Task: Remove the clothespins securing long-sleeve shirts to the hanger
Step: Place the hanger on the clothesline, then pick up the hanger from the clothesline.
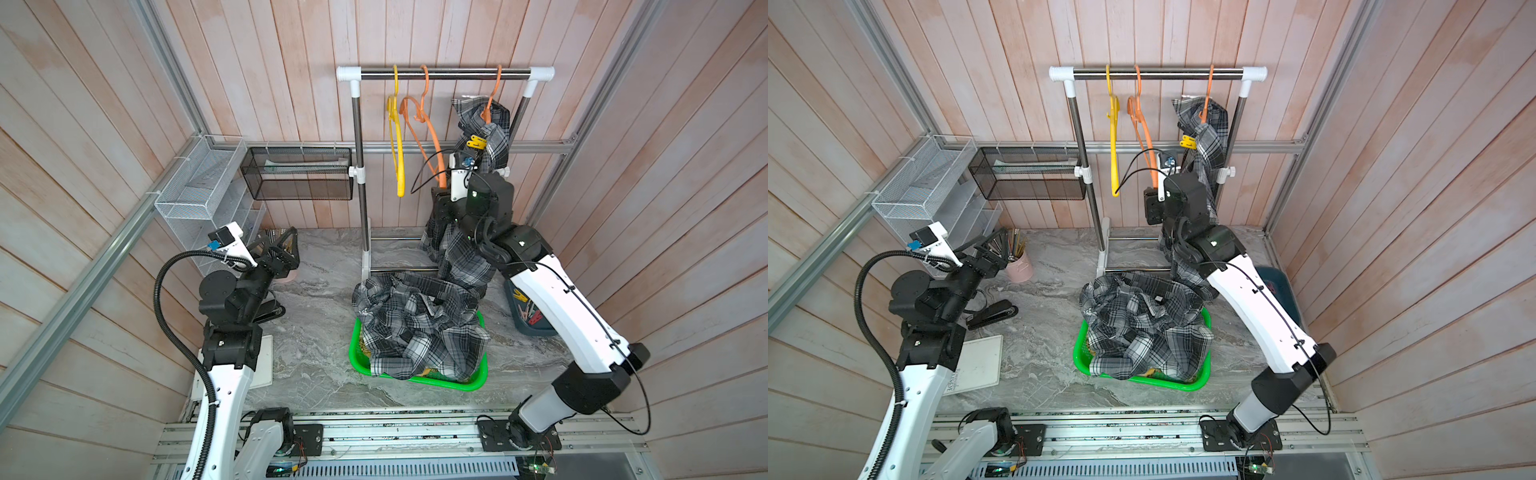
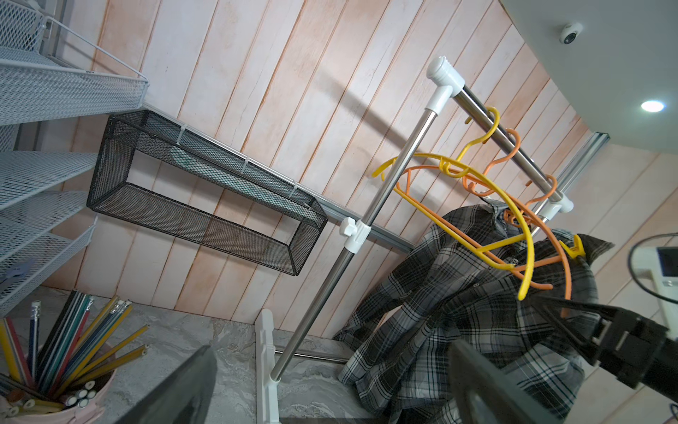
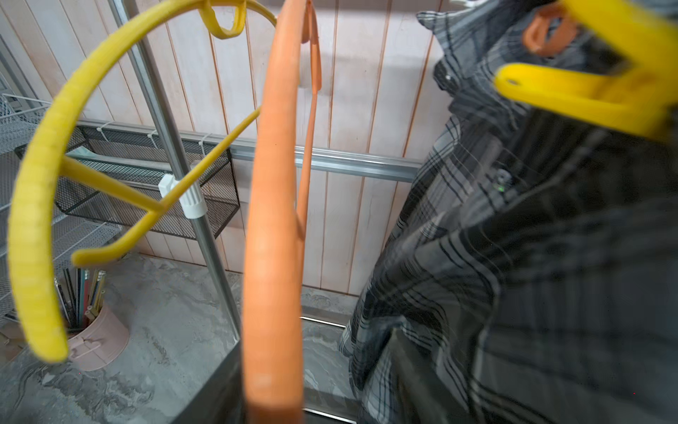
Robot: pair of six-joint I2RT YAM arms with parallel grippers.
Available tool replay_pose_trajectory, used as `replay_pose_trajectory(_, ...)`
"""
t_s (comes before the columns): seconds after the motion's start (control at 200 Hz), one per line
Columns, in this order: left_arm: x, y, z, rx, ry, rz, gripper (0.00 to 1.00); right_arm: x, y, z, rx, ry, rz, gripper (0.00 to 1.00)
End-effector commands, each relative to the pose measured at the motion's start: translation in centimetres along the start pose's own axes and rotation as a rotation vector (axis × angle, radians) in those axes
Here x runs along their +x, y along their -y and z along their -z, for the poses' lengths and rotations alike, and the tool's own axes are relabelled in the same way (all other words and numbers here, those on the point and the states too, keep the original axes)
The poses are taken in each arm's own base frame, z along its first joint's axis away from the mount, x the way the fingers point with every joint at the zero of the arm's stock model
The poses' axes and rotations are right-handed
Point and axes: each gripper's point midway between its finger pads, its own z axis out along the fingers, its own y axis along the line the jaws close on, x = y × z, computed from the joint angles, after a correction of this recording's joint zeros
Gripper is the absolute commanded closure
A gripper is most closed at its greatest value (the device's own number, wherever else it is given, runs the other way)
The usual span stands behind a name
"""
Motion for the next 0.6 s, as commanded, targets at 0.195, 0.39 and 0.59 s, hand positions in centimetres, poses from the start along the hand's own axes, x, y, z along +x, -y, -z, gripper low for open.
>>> replay_pose_trajectory(0.195,0.1,-0.4,-0.4,-0.002,0.002,-0.007,0.0,-0.7,5.7,8.2,0.153,0.075,-0.093,0.28)
replay_pose_trajectory(0.39,0.9,-0.7,-0.8,0.001,-0.015,0.012,0.0,-0.3,6.8,10.0,0.165,0.056,-0.122,0.25)
replay_pose_trajectory(0.59,1.5,-1.1,-0.8,-0.001,-0.021,0.02,0.0,-1.3,6.2,9.0,0.143,0.072,-0.131,0.17)
